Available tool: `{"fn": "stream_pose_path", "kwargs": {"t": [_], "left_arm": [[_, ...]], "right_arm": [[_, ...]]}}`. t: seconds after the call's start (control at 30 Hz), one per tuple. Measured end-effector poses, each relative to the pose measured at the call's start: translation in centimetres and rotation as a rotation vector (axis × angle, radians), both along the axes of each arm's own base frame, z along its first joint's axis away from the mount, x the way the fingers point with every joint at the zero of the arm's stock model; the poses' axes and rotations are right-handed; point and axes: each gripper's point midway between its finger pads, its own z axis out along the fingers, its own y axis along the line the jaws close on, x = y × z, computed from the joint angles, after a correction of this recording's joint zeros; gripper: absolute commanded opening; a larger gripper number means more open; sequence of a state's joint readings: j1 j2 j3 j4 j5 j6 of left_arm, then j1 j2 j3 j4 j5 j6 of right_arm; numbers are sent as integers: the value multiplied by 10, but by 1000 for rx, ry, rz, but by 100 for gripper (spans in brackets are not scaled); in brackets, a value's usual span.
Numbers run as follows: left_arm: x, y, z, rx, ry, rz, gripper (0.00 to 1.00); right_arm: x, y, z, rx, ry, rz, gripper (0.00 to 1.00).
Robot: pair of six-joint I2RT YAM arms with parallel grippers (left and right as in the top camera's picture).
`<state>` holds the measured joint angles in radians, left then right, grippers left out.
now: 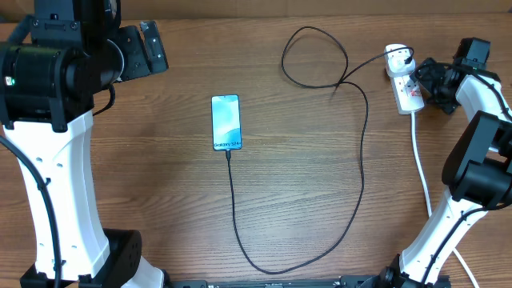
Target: Plug charger to phone and switch on socket
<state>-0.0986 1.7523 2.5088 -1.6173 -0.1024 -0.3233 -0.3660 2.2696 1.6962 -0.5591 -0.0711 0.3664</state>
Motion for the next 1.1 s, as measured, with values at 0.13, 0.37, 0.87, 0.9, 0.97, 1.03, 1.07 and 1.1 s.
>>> {"fn": "stream_pose_path", "kwargs": {"t": [0.13, 0.37, 0.87, 0.9, 0.97, 1.03, 1.07, 1.1], "left_arm": [[0, 0, 0, 0, 0, 0, 100], [0, 0, 0, 0, 0, 0, 100], [0, 0, 0, 0, 0, 0, 100], [0, 0, 0, 0, 0, 0, 100], [0, 0, 0, 0, 0, 0, 100], [0, 0, 0, 0, 0, 0, 100], [0, 0, 0, 0, 0, 0, 100], [0, 0, 0, 0, 0, 0, 100]], "right_arm": [[-1, 0, 0, 2, 4, -1, 100], [-1, 0, 0, 3, 6, -1, 100], [1, 4, 1, -20, 10, 7, 100], [1, 4, 1, -20, 11, 7, 100], [1, 4, 1, -22, 12, 6, 100], [1, 4, 1, -23, 12, 7, 100], [1, 4, 1, -23, 12, 7, 100], [1, 4, 1, -23, 13, 7, 100]]}}
